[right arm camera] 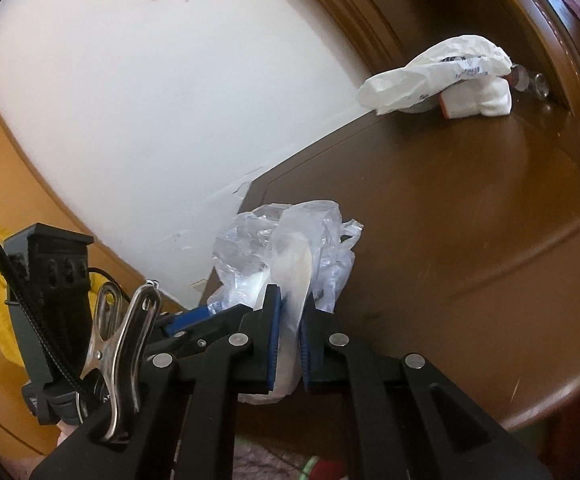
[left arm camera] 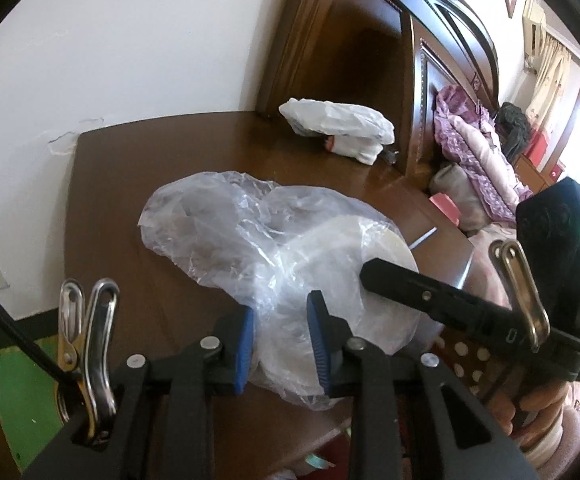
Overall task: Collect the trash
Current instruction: 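Close the right tool on the clear plastic bag with the plate, then carry the clear bag with the right tool down over the red bin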
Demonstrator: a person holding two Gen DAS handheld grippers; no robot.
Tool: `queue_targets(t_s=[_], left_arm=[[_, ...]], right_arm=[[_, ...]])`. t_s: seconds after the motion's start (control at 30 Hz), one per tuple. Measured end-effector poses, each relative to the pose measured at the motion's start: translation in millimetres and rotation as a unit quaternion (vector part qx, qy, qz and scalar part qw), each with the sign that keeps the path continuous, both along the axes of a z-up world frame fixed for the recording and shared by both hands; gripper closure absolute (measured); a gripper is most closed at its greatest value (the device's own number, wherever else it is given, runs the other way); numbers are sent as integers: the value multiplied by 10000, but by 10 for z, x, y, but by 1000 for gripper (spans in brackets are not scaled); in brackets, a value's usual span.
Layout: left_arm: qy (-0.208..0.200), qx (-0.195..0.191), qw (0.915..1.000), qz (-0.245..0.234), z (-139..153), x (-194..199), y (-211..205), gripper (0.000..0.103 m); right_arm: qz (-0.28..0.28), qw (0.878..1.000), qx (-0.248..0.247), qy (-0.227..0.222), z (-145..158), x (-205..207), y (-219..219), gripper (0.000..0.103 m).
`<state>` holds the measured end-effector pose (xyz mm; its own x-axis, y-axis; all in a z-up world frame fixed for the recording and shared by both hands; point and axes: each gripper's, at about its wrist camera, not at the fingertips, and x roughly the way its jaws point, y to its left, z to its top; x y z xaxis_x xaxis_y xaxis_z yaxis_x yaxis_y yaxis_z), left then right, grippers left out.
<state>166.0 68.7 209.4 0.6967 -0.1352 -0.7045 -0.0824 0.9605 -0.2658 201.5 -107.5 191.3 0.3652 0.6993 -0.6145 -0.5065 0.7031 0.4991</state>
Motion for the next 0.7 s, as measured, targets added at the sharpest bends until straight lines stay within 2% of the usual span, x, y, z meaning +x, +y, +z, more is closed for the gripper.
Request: queue_targets(t_s=[0.2,0.33,0.57,0.7], left_arm=[[4,-299,9995,33,-5,-272,14,81],[8,-352,9994,33,8,-423,-12,82],[-61,-530,9985,90,88,-739,-45,82],[-133,-484,9987,92,167,-938,-97,82]], right_arm=[[6,9999,162,3,-23,-223,23,93],[-19,9996,261,49,-84,-214,12,94],[-29,9983,569,124,-131,-442,-161,94],[-12,9973,724,89,-162,-555,-123,94]])
